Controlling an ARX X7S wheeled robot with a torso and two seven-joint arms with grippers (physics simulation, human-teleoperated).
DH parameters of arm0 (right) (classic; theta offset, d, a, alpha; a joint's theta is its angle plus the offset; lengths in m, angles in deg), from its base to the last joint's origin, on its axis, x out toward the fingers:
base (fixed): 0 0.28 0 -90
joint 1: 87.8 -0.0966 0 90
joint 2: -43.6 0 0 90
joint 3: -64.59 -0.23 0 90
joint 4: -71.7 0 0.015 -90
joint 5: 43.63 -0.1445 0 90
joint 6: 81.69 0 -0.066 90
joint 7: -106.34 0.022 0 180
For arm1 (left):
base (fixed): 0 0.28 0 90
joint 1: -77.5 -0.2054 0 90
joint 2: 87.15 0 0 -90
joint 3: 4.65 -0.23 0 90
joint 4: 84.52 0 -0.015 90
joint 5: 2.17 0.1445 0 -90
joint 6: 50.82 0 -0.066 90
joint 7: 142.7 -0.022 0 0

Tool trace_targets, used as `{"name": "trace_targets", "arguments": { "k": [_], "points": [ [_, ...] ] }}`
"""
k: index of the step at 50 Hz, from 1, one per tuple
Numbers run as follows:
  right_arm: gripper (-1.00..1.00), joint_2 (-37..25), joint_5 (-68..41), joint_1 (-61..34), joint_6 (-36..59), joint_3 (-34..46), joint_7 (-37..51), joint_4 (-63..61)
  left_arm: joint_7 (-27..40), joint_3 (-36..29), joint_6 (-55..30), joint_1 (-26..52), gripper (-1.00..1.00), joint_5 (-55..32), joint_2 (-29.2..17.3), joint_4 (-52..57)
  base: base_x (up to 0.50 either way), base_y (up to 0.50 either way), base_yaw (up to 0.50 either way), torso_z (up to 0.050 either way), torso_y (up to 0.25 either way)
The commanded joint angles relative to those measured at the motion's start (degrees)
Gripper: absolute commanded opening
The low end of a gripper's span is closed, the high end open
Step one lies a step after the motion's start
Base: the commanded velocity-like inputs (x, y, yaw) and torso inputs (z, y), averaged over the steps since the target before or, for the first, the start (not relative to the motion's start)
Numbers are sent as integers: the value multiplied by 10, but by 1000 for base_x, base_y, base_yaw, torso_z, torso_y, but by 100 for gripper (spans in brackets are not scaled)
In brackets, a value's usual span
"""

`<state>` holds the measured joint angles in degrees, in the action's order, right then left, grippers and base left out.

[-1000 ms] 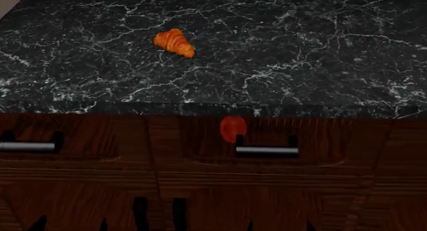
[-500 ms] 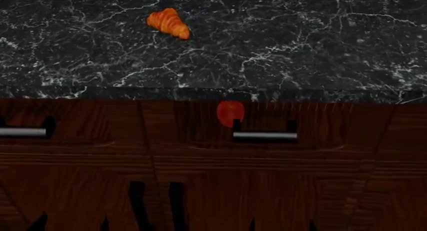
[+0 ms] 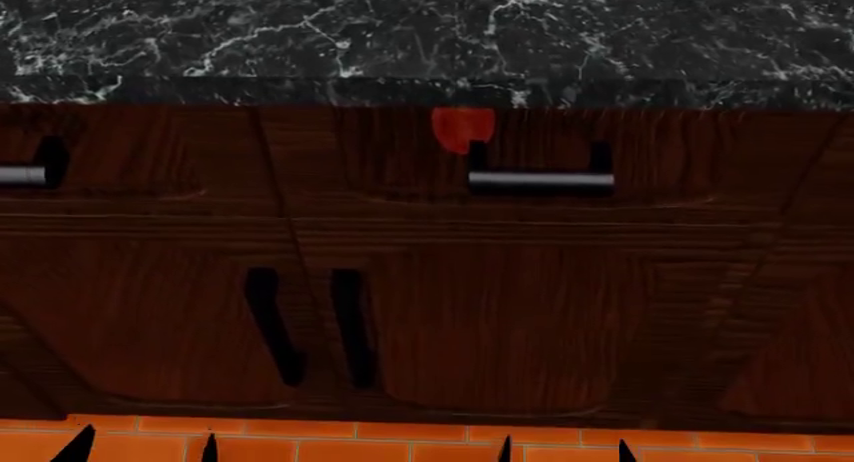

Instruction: Open the right drawer.

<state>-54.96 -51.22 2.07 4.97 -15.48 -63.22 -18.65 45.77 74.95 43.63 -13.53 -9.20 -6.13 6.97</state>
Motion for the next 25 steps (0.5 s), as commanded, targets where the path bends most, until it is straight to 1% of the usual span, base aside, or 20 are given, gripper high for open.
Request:
{"name": "trace_targets", "arguments": {
  "k": [1, 2, 5, 6, 7, 11, 22, 25],
  "points": [
    [100, -4, -4, 0, -3, 4, 4, 2, 3, -2, 7, -1, 100, -9, -3, -2, 0, 0, 0, 0, -250],
    [100, -4, -4, 1, 0, 5, 6, -4, 1, 3, 3, -1, 100, -22, -2, 1, -10, 0, 0, 0, 0],
    [100, -5, -5, 0, -5, 6, 6, 3, 6, -1, -5, 0, 100, -16, -3, 4, 0, 0, 0, 0, 0],
    [100, -6, -5, 1, 2, 6, 8, -6, 8, -2, -2, -1, 100, -12, -3, 6, 0, 0, 0, 0, 0],
    [100, -5, -5, 0, -4, 7, 7, 1, 20, -8, -3, -1, 100, 11, -6, 10, 0, 0, 0, 0, 0],
    [100, -6, -8, -2, -7, 8, 7, 5, 13, -4, -3, 1, 100, -10, -5, 4, 0, 0, 0, 0, 0],
    [100, -10, -10, -2, -5, 13, 10, 1, 21, -11, -21, 5, 100, -5, -9, 5, 0, 0, 0, 0, 0],
    [100, -11, -12, -2, -2, 13, 12, -4, 15, -11, -8, 2, 100, -15, -10, 7, 0, 0, 0, 0, 0]
  ]
}}
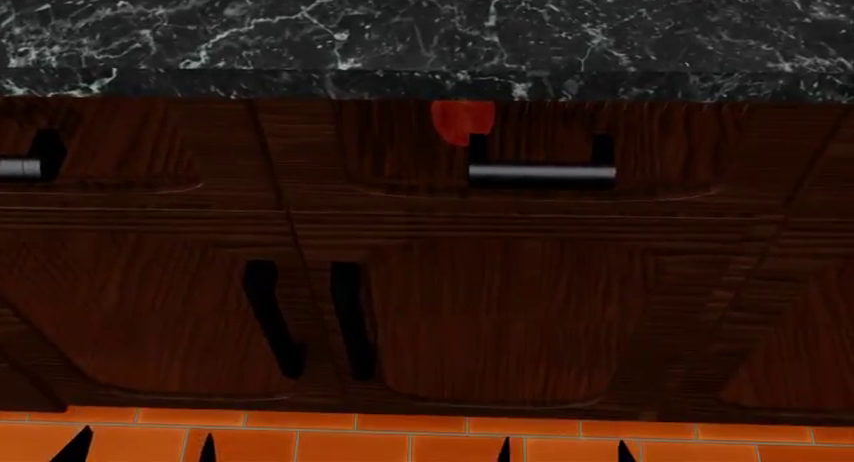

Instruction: Open the right drawer.

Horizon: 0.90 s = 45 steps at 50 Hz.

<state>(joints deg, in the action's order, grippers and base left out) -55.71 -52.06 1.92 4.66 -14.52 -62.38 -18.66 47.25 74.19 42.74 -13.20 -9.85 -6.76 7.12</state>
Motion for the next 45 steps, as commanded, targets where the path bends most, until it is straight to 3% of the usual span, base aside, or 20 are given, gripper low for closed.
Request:
{"name": "trace_targets", "arguments": {
  "k": [1, 45],
  "points": [
    [100, -3, -3, -1, -3, 4, 3, 1, 2, -2, -3, 0, 100, -9, -3, 4, 0, 0, 0, 0, 0],
    [100, -17, -17, 0, -9, 21, 8, -2, 0, -21, 15, -1, 100, -27, -15, 1, 183, 0, 0, 0, 0]
  ]
}}
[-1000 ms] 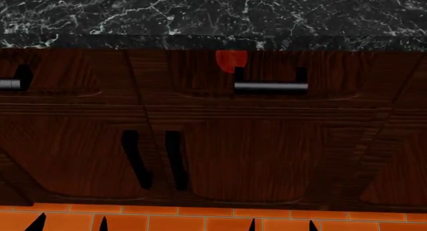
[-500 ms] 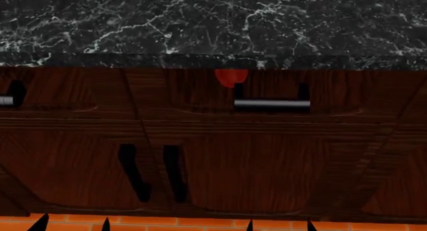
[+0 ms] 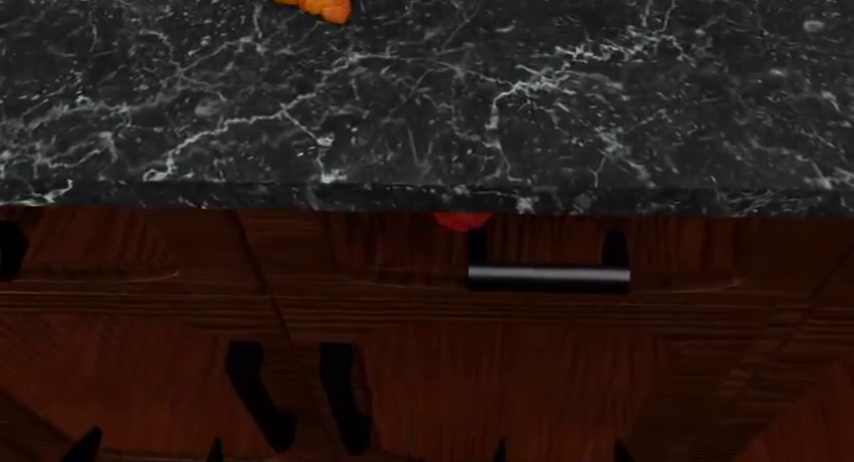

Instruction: Open the right drawer.

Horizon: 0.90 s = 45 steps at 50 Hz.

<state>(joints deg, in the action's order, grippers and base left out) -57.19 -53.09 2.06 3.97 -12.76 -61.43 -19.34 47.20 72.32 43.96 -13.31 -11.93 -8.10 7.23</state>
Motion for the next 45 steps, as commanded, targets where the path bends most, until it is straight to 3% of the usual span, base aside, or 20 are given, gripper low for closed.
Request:
{"name": "trace_targets", "arguments": {
  "k": [1, 20, 32, 45],
  "points": [
    [100, -3, -5, -2, -2, 5, -2, 6, 2, -2, 2, 0, 100, -6, -2, 0, 199, 0, 0, 0, 0],
    [100, -10, 14, -1, 29, 15, 24, -22, 9, -5, 1, 1, 100, -11, -7, 1, 105, 0, 0, 0, 0],
    [100, -40, 184, -23, 151, 64, 107, -66, 20, -7, 1, 3, 100, -7, -8, -3, 0, 0, 0, 0, 0],
    [100, -67, 352, -48, 247, 139, 127, -81, 22, -14, 0, 5, 100, -6, -9, -6, 0, 0, 0, 0, 0]
  ]
}}
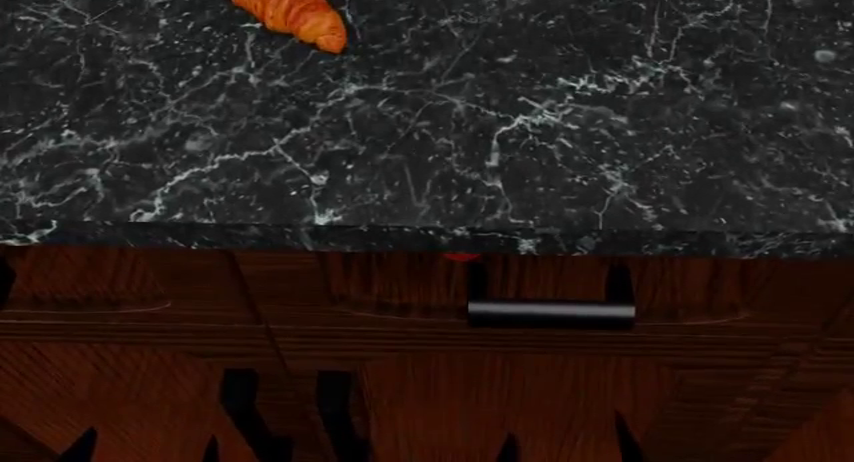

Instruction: Open the right drawer.

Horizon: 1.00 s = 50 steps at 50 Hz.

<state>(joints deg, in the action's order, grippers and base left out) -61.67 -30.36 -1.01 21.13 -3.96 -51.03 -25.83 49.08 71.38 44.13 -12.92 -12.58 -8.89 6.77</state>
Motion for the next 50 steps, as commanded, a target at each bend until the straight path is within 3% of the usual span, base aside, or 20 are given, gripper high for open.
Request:
{"name": "trace_targets", "arguments": {
  "k": [1, 14, 30, 35, 50],
  "points": [
    [100, -25, 143, -21, 94, 58, 19, -20, 3, -5, 0, 3, 100, 1, -1, -4, 0, 0, 0, 0, 0],
    [100, -21, 285, -53, 208, 113, 12, -10, 5, -7, -2, 3, 100, -7, -4, -2, 0, 0, 0, 0, 0],
    [100, -22, 284, -54, 210, 115, 13, -10, 8, -11, -1, 4, 100, -9, -8, -2, 0, 0, 0, 0, 0],
    [100, -26, 398, -78, 251, 187, 7, 45, 10, -15, -1, 3, 100, -8, -9, -2, 0, 0, 0, 0, 0],
    [100, -20, 473, -140, 288, 224, -7, 130, 16, -20, 3, 7, 100, -5, -10, -12, 0, 0, 0, 0, 0]
  ]
}}
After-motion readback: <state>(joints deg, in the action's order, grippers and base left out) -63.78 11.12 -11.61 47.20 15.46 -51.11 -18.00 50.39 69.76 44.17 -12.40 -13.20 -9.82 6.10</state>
